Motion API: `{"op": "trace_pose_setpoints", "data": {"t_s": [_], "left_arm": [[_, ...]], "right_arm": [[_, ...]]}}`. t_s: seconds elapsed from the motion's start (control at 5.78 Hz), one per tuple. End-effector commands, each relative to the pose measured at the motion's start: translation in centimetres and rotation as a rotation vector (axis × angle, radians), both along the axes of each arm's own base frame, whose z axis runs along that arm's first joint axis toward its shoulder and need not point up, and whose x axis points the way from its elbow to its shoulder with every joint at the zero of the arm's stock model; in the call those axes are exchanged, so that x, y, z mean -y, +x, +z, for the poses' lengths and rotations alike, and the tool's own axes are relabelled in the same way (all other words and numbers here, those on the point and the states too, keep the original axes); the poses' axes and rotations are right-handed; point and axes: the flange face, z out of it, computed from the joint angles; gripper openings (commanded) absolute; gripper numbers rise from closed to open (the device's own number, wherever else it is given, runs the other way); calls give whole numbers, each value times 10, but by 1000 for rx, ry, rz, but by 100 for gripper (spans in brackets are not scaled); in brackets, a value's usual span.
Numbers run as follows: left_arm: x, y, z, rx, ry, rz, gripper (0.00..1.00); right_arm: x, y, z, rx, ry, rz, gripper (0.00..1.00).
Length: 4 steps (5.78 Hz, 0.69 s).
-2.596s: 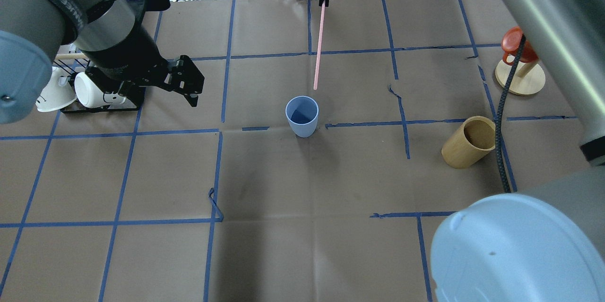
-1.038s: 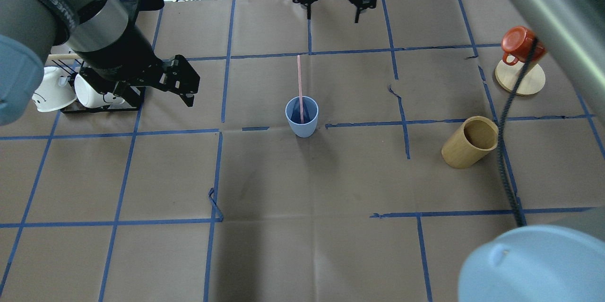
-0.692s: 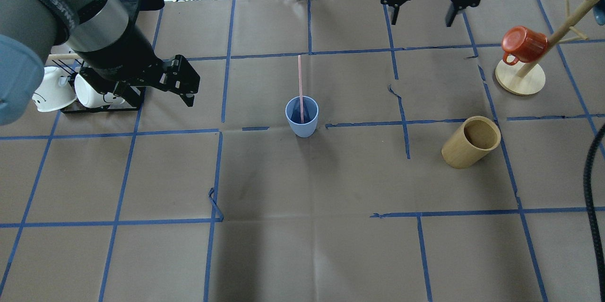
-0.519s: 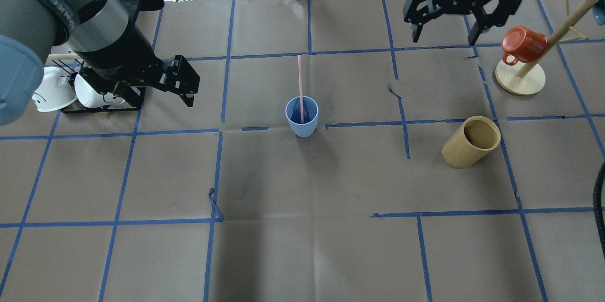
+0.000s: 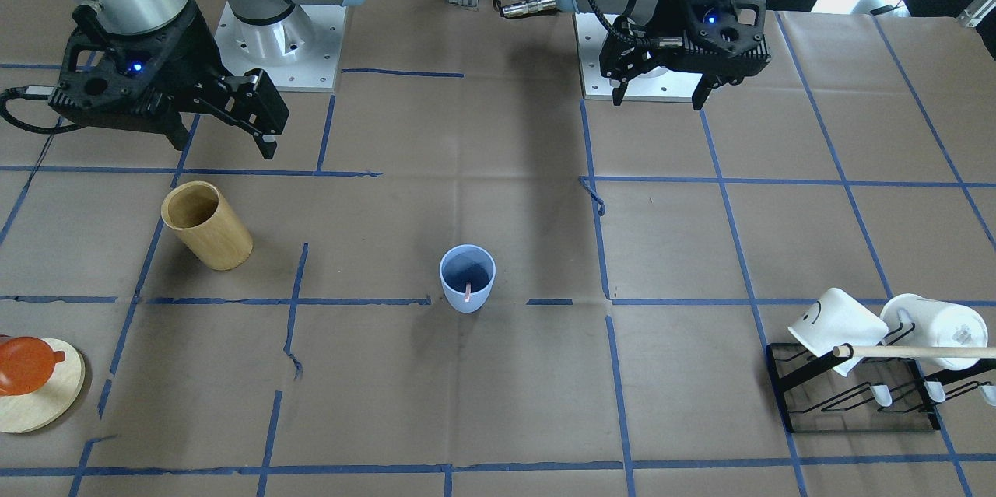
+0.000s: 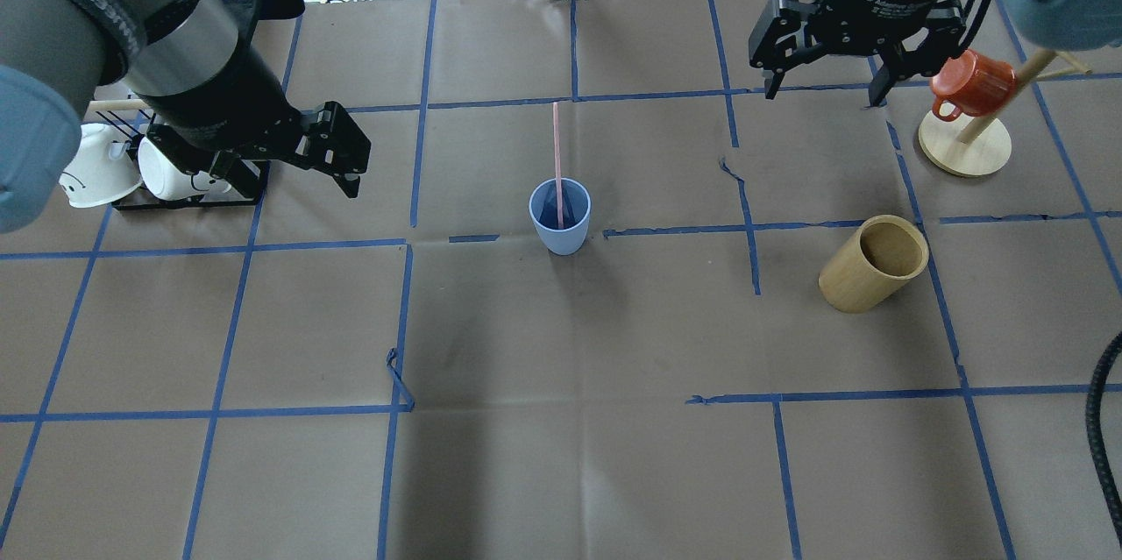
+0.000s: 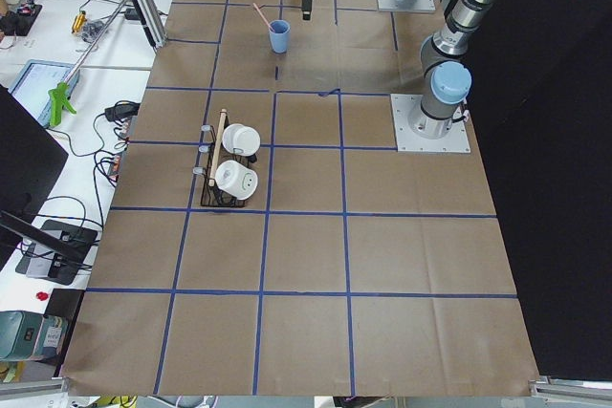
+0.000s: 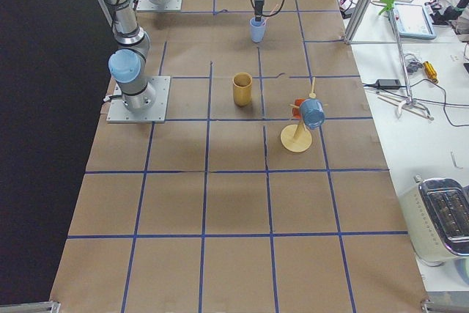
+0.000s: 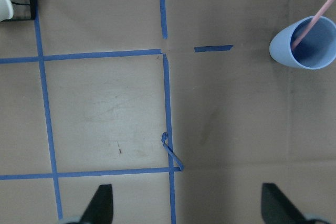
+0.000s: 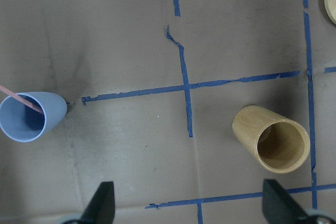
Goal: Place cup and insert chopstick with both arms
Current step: 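Open the right gripper, release the chopstick, and raise the right arm away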
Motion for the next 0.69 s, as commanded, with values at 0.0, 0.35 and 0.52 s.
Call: {"op": "trace_pose_setpoints", "data": {"t_s": [0.0, 0.35, 0.52], "left_arm": [[0, 0, 0, 0, 1, 0, 99], [0, 0, 0, 0, 1, 0, 99], [0, 0, -1, 0, 2, 0, 99]], "right_arm": [[6, 5, -1, -3, 23, 3, 100], [8, 3, -3, -4, 23, 14, 100], [7, 3, -2, -4, 18, 14, 100]]}}
